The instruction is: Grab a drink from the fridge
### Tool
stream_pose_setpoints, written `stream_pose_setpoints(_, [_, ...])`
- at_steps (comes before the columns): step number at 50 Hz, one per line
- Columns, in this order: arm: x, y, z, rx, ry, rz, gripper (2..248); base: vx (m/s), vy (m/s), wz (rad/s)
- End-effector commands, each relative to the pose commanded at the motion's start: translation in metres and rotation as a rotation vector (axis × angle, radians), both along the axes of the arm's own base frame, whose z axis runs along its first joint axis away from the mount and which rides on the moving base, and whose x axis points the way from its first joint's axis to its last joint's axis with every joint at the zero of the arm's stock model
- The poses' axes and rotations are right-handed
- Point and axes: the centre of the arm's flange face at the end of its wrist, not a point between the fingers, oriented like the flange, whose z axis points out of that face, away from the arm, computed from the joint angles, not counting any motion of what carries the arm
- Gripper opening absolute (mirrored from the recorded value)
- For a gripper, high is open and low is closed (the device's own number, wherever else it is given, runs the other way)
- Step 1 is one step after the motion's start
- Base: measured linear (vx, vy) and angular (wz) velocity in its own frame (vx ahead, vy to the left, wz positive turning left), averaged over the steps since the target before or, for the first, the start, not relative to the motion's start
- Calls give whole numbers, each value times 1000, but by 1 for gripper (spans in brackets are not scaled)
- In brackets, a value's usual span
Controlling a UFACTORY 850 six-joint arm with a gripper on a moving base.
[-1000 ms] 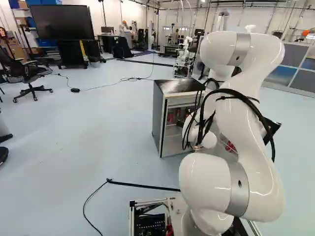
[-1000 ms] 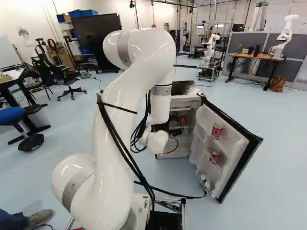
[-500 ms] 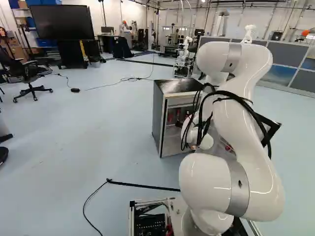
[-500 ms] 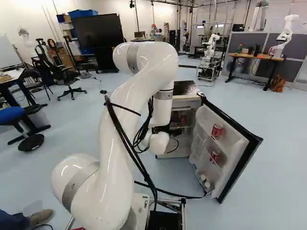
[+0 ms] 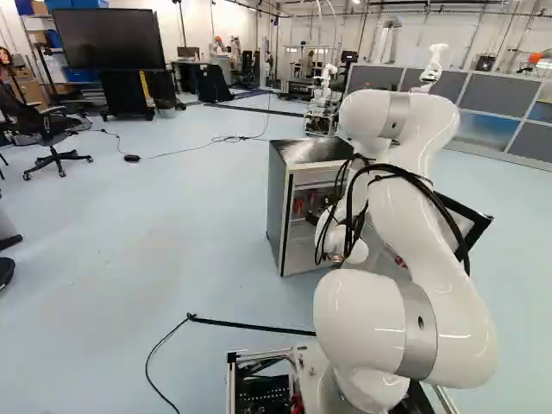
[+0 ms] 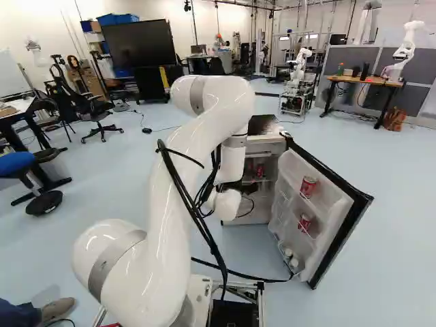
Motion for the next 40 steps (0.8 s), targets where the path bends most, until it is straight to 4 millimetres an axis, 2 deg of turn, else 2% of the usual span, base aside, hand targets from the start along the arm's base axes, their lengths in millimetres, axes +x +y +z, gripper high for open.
stream_pose_setpoints(40, [29, -18, -54, -11, -73, -16, 247, 0, 0, 0])
